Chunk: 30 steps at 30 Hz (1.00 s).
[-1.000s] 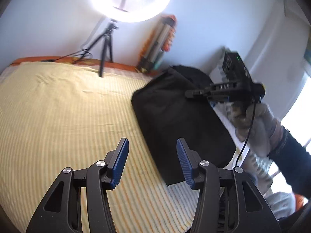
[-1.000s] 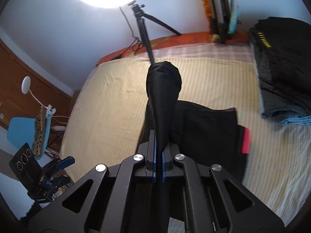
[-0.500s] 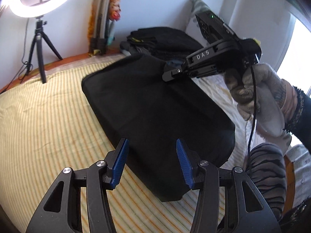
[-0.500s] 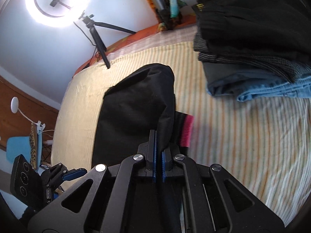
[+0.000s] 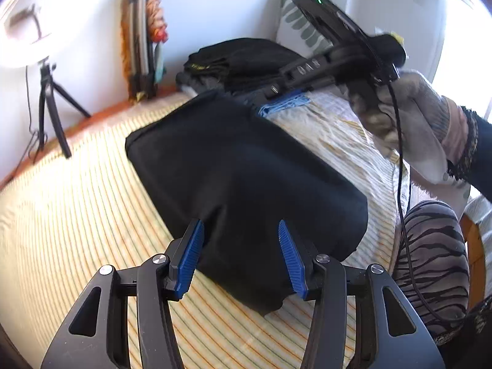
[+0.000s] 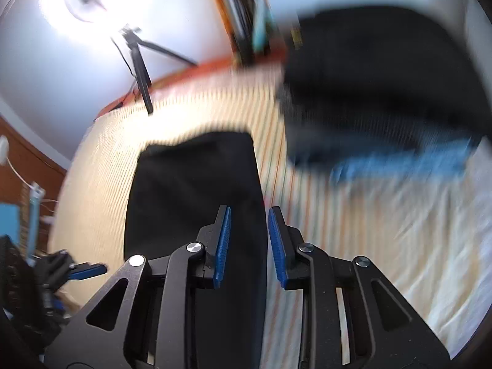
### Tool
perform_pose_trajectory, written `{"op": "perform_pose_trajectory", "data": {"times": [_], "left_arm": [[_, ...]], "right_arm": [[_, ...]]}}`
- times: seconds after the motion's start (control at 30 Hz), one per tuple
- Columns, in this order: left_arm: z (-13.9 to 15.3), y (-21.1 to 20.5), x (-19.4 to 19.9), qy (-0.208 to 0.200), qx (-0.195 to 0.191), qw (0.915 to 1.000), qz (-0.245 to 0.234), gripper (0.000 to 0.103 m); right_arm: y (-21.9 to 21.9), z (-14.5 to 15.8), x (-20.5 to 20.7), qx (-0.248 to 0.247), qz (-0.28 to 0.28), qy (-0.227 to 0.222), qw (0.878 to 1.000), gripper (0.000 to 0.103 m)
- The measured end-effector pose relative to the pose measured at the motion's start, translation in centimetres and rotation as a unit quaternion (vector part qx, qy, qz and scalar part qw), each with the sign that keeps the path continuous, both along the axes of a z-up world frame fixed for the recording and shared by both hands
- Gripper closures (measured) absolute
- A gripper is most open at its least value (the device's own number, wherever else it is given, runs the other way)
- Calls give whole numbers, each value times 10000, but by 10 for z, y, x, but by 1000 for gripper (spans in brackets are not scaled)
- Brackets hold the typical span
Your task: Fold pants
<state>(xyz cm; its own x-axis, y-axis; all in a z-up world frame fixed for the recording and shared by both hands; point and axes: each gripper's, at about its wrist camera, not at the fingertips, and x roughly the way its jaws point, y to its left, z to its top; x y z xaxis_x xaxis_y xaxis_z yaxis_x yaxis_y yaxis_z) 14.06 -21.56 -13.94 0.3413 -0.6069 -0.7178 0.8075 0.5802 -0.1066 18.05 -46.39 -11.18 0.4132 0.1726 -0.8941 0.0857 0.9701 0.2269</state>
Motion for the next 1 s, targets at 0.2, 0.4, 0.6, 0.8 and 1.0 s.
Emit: {"op": "perform_pose_trajectory", "data": {"times": [0.2, 0.4, 0.6, 0.8, 1.0], "left_arm": [[-17, -14, -1, 220, 30, 9995, -240, 55], [-39, -7, -10, 481, 52, 9986, -229, 55], [-29, 13, -19, 497, -237, 9985, -8, 55], [-32, 52, 5, 1236, -960, 9823, 1031, 55], [-28, 41, 0, 984, -952, 9860, 953, 55]], "right_arm": [[49, -7, 42, 228, 906, -147, 9955, 76], [69, -66, 75, -237, 1042, 420, 9934, 82], [57, -91, 83, -171, 834, 648, 9943, 85], [73, -42, 81, 13, 1187, 133, 9928, 78], [118, -34, 80, 237, 1984, 78, 9798, 78]]}}
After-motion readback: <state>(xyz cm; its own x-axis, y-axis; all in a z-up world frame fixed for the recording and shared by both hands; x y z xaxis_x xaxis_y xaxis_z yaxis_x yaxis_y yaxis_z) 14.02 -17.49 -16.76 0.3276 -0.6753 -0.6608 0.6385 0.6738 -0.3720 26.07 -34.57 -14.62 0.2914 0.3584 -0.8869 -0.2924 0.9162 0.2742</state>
